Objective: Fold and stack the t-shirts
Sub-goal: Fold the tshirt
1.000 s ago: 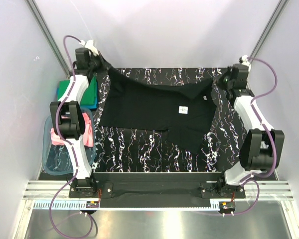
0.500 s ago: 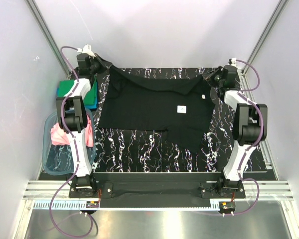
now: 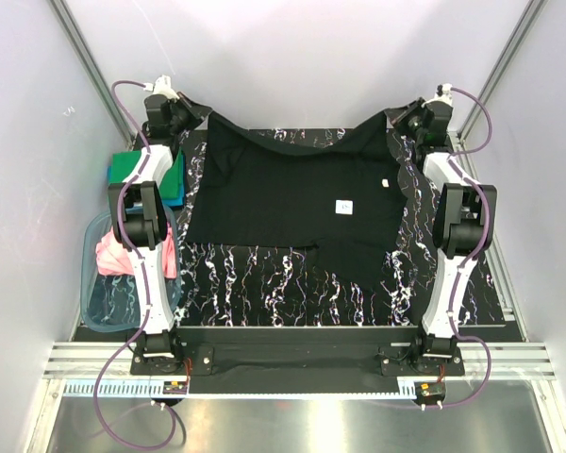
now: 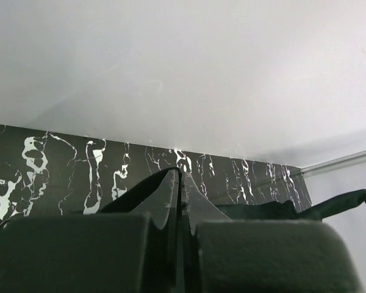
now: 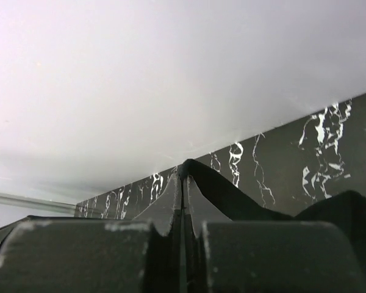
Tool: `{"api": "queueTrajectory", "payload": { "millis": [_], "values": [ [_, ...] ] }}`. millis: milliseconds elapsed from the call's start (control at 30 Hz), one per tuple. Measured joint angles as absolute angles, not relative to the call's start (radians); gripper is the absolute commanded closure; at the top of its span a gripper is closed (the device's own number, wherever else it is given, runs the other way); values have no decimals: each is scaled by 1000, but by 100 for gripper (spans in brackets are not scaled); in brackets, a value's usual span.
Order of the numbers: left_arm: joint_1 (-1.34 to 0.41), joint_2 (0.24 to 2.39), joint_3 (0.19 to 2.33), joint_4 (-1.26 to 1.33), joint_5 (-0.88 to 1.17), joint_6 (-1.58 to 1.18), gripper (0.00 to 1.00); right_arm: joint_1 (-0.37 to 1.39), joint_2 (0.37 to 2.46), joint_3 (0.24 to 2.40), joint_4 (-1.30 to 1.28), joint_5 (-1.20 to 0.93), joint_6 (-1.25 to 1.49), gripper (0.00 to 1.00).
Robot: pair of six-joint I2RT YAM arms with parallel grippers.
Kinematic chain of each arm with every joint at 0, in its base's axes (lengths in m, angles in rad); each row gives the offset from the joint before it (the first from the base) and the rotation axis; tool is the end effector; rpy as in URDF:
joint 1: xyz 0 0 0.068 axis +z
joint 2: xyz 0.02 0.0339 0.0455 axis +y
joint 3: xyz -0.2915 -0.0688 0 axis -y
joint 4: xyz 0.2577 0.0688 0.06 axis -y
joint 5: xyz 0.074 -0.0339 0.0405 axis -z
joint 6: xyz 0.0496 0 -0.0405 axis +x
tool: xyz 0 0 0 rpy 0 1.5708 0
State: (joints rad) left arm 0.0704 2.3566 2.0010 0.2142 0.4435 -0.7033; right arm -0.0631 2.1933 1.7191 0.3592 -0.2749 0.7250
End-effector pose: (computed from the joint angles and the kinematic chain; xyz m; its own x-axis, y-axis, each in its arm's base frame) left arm 0.6063 0.0214 0.2693 -0.3402 -0.6096 -0.7160 0.1838 0.7036 -0.6864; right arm 0.5673 -0.0224 0.2721 -0.2239 0.6537 -0.7229 -0.0801 0.7269 0.6821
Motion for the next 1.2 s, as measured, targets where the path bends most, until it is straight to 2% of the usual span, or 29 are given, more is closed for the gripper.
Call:
{"api": "queueTrajectory", "payload": {
  "millis": [233, 600, 867, 1100, 1200],
  "values": [
    [67, 2357, 2011, 177, 456, -627, 100, -65, 2185, 1726, 303, -253, 682, 100],
    [64, 2291, 1966, 1, 474, -392, 100, -99, 1935, 1451, 159, -191, 608, 100],
    [63, 2080, 1737, -19, 488, -361, 100, -101, 1791, 1309, 99, -176, 590, 100],
    [57, 1996, 1638, -132, 467, -308, 100, -101, 1734, 1137, 2, -165, 596, 100],
    [49, 1985, 1604, -208, 447, -281, 94, -101, 1724, 1070, -46, -147, 595, 99]
  ]
}}
